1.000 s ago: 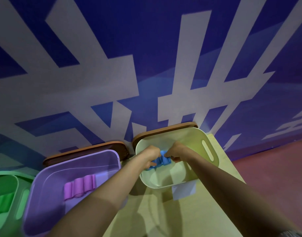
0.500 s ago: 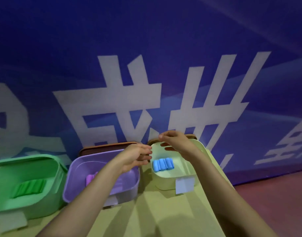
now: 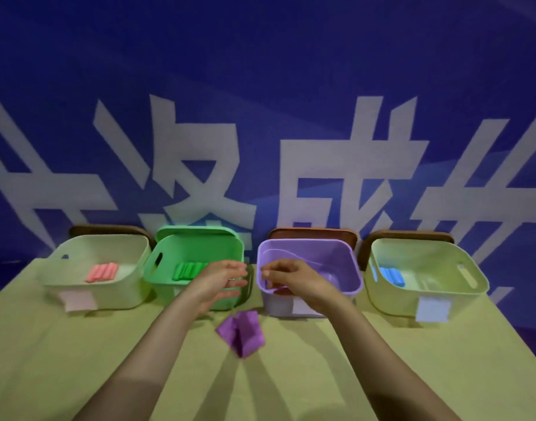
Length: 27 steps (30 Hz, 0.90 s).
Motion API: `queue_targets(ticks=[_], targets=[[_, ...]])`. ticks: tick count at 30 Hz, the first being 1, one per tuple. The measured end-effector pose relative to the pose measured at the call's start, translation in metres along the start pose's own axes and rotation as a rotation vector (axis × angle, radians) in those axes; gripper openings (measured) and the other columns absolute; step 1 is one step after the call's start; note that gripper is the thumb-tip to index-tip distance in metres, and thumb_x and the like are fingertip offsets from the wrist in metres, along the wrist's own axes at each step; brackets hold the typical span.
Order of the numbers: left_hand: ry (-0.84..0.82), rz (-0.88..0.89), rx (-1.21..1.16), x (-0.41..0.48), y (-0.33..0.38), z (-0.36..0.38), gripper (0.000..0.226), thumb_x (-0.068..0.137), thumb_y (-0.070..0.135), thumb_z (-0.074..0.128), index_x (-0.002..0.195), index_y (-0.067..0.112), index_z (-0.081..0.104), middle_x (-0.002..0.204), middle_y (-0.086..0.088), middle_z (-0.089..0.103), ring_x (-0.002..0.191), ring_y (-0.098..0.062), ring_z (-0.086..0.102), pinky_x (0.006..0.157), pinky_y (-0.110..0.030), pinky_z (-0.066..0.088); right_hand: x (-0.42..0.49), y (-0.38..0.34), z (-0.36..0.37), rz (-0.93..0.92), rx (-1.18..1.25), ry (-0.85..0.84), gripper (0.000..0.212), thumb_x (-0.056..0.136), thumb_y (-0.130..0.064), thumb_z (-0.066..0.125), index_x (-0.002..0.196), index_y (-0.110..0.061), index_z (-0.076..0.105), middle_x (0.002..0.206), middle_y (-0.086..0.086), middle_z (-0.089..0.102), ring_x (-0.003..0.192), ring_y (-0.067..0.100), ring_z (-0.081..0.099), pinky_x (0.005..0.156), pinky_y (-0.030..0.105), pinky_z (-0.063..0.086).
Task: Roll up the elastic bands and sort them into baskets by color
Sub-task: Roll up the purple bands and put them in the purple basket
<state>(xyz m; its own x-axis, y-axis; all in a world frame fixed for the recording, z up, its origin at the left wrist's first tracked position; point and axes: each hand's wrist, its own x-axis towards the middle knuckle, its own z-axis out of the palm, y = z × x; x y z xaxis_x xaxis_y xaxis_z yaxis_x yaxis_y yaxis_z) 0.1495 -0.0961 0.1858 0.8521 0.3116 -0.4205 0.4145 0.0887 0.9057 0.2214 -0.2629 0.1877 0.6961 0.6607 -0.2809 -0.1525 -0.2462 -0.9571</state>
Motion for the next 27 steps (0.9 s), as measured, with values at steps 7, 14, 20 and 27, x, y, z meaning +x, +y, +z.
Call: queue_targets(ticks=[7, 14, 20, 27], targets=[[0.031, -0.135, 0.109, 0.021, -0.087, -0.058, 0.010, 0.094, 0.004, 0.052, 0.101, 0.010, 0.057, 0.093, -0.006, 0.061, 0.080, -0.013, 0.058, 0.069, -0.023, 0.047, 0.041, 0.072, 0.075, 0.099, -0.249, 0.119, 0.015, 0.091, -0.011, 0.060, 0.104, -0.007, 0.066, 0.091, 0.002, 0.062, 0.086, 0.014, 0.053, 0.070, 0.020, 0.042], [0.113, 0.097, 0.339, 0.073, -0.182, -0.061, 0.031, 0.088, 0.010, 0.063, 0.118, 0.016, 0.057, 0.121, -0.003, 0.055, 0.108, -0.012, 0.051, 0.092, -0.027, 0.044, 0.073, 0.169, 0.111, -0.064, -0.644, 0.381, 0.051, 0.089, -0.023, 0.063, 0.135, -0.010, 0.045, 0.134, 0.007, 0.049, 0.122, 0.022, 0.045, 0.100, 0.023, 0.032], [0.131, 0.415, 0.636, 0.097, -0.232, -0.053, 0.049, 0.081, 0.025, 0.067, 0.127, 0.012, 0.057, 0.124, -0.006, 0.055, 0.116, -0.024, 0.046, 0.103, -0.034, 0.034, 0.077, 0.234, 0.115, -0.284, -0.600, 0.566, 0.049, 0.083, -0.012, 0.064, 0.131, -0.012, 0.052, 0.120, 0.005, 0.053, 0.110, 0.020, 0.050, 0.091, 0.013, 0.031], [0.087, 0.721, 0.605, 0.088, -0.240, -0.048, 0.033, 0.068, 0.058, 0.055, 0.091, 0.038, 0.067, 0.082, 0.005, 0.056, 0.089, -0.018, 0.050, 0.082, -0.030, 0.040, 0.074, 0.232, 0.110, -0.432, -0.111, 0.590, 0.029, 0.083, -0.002, 0.063, 0.084, -0.030, 0.066, 0.090, -0.002, 0.060, 0.083, 0.001, 0.057, 0.078, 0.013, 0.044]])
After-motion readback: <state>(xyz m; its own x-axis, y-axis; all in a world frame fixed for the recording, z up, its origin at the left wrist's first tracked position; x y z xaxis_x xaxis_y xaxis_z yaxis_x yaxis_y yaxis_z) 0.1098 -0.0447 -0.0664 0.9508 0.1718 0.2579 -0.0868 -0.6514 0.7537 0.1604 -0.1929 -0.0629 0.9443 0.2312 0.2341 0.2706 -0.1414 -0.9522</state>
